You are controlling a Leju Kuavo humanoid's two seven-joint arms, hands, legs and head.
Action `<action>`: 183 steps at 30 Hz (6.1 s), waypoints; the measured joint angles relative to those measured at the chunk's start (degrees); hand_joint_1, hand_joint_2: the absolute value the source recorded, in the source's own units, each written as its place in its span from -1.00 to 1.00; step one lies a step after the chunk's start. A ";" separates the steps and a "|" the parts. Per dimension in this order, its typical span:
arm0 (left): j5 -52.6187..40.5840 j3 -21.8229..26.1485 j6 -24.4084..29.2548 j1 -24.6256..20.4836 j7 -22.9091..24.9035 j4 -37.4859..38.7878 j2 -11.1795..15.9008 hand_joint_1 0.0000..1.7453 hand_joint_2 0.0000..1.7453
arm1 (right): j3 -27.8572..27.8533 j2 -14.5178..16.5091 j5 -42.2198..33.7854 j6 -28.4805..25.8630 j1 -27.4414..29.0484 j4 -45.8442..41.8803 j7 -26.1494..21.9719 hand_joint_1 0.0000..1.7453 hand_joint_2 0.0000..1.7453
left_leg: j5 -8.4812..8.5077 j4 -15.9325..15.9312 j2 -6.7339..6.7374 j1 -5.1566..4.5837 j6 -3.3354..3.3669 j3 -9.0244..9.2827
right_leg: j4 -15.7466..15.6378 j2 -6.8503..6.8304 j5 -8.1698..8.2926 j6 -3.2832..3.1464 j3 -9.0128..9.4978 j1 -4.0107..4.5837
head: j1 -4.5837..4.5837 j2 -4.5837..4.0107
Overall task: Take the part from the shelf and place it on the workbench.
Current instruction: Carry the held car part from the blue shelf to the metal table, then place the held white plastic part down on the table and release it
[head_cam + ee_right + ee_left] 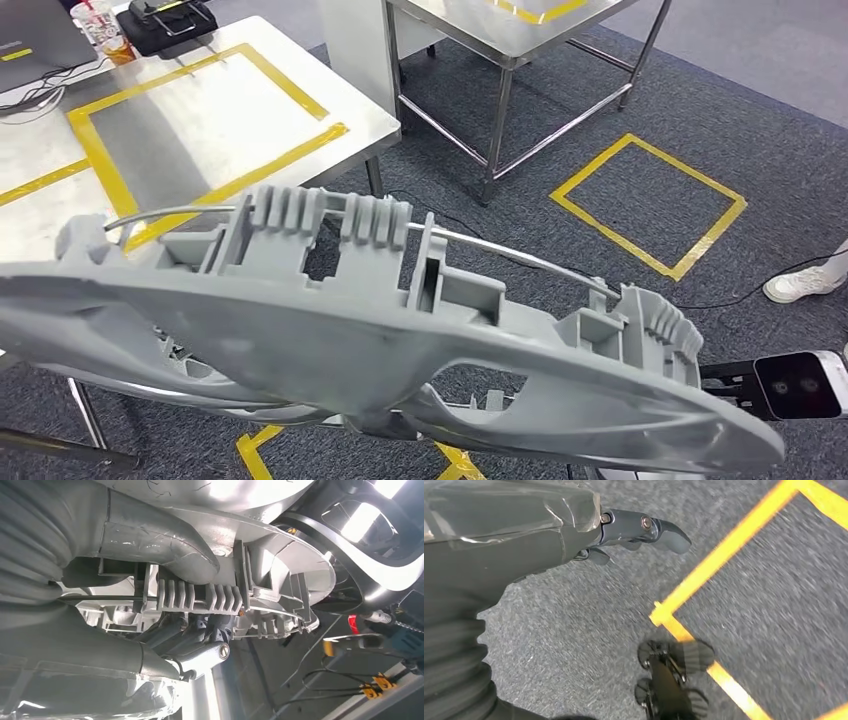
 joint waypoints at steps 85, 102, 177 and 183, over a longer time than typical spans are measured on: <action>-9.95 9.01 0.08 3.41 3.41 -6.65 -1.00 -1.00 1.00 | -4.25 -0.66 1.53 -2.22 1.41 -4.08 2.78 1.00 1.00 | -2.71 12.90 -3.01 1.50 -2.83 -7.62 | -0.24 6.58 -0.52 -0.28 1.13 -0.97 | 0.14 0.00; -10.48 10.16 0.02 3.85 3.48 -6.93 -1.72 -1.00 1.00 | -4.99 -1.51 2.51 -2.26 -0.04 -5.12 2.51 1.00 1.00 | -2.45 -1.07 -3.67 1.29 -0.57 4.33 | 4.87 6.35 0.96 4.62 -6.17 -2.10 | 0.74 -0.02; -11.51 17.40 -2.86 4.65 1.81 -6.86 -2.98 -1.00 1.00 | -5.24 -2.14 6.33 -2.94 -2.44 -4.32 0.05 1.00 1.00 | -3.77 12.58 -2.98 1.37 -2.64 -5.81 | -0.58 6.91 1.16 0.30 -0.99 -1.65 | 0.45 0.00; -11.65 18.82 -2.76 4.70 0.94 -6.79 -3.06 -1.00 1.00 | -7.34 -2.00 10.03 -6.58 -3.64 -4.28 0.72 1.00 1.00 | -0.69 -0.45 -2.99 0.64 -1.33 0.95 | -0.90 6.94 1.31 1.51 -0.95 -1.42 | 0.47 0.00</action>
